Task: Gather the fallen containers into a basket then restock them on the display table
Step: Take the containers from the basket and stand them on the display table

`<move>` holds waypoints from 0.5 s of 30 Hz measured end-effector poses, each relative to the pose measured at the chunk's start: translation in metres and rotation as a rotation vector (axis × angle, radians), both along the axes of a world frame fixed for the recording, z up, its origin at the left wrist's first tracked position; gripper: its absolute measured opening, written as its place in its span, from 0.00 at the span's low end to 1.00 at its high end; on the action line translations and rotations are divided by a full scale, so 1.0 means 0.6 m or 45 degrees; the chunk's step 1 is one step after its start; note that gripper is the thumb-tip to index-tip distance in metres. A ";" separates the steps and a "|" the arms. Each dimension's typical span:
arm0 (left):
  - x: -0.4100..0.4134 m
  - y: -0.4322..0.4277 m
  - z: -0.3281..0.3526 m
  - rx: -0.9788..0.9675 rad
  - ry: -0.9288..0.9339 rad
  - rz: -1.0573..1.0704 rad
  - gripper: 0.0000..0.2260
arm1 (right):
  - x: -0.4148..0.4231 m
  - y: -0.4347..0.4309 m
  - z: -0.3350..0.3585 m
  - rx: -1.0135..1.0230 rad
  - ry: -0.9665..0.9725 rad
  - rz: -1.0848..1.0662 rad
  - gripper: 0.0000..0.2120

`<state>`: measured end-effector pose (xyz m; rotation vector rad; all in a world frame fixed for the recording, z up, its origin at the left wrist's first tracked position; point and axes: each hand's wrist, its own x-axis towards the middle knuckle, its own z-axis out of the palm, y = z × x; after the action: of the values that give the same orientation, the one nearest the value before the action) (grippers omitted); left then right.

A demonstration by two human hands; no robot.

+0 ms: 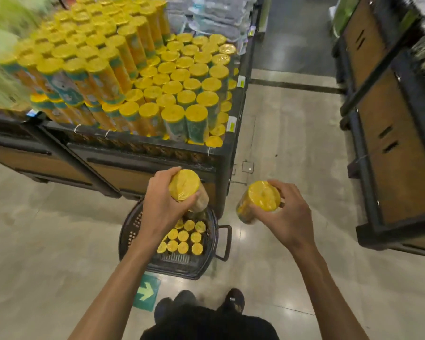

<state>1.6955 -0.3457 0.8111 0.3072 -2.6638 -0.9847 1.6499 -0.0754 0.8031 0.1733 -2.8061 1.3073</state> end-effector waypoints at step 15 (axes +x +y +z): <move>-0.169 0.137 0.071 0.096 0.103 -0.053 0.31 | -0.200 0.127 0.054 0.007 0.117 0.091 0.35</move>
<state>1.5940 -0.2638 0.8539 0.2244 -2.5745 -1.0886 1.5297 0.0008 0.8353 0.3277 -2.7508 1.2714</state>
